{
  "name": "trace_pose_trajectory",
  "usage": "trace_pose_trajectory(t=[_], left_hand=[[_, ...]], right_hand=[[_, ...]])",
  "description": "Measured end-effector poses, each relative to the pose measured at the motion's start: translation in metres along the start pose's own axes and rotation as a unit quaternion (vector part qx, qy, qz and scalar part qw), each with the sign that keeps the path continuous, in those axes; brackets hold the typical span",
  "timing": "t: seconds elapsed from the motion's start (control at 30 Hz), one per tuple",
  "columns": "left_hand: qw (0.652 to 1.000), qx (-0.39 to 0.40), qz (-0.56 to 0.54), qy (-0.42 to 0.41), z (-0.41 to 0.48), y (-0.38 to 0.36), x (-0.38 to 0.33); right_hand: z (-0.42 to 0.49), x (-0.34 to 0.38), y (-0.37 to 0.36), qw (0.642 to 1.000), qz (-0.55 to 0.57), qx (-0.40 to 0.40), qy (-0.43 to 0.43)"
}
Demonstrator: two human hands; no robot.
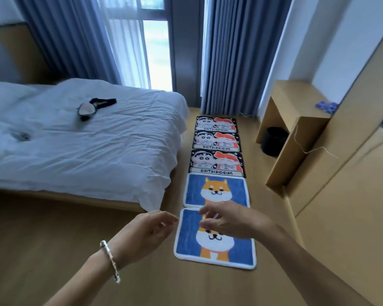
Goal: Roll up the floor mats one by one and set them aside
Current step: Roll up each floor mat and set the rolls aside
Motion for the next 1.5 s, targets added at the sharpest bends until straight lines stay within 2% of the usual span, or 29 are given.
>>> trace_pose_trajectory(t=[0.23,0.37,0.5,0.63,0.8,0.93,1.07,1.2,1.5], left_hand=[[0.997,-0.059,-0.011,0.053,0.034,0.043,0.032],[0.992,-0.088,-0.025,0.086,0.058,0.069,0.053],[0.994,-0.076,-0.022,0.081,0.102,0.085,0.065],[0.997,-0.041,0.004,0.059,0.162,0.102,0.073],[0.999,-0.005,0.045,-0.022,0.261,0.142,0.069],[0.987,0.036,0.110,-0.113,0.342,0.149,0.043],[0.967,0.107,0.128,-0.192,0.398,0.108,-0.003],[0.942,0.166,0.143,-0.255,0.434,0.057,-0.053],[0.893,0.238,0.169,-0.341,0.499,0.002,-0.114]], right_hand=[[0.086,0.024,0.024,0.995,-0.026,0.058,0.080],[0.127,0.031,0.044,0.993,-0.031,0.054,0.101],[0.162,0.026,0.067,0.993,-0.042,0.053,0.096],[0.199,0.012,0.104,0.997,-0.043,0.020,0.061],[0.239,-0.017,0.162,0.998,-0.009,-0.066,-0.009],[0.255,-0.047,0.193,0.987,0.030,-0.141,-0.070],[0.238,-0.090,0.196,0.973,0.075,-0.159,-0.152],[0.196,-0.143,0.221,0.944,0.085,-0.211,-0.237],[0.168,-0.201,0.263,0.897,0.135,-0.283,-0.311]])
Point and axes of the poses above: each hand's wrist, its own z-axis towards the middle knuckle, its own y-axis out of the back of the hand, x = y × z, the point moved 8 cm from there along z, towards the middle knuckle, and after that the axes turned 7 degrees about y, right-handed, at the moved point
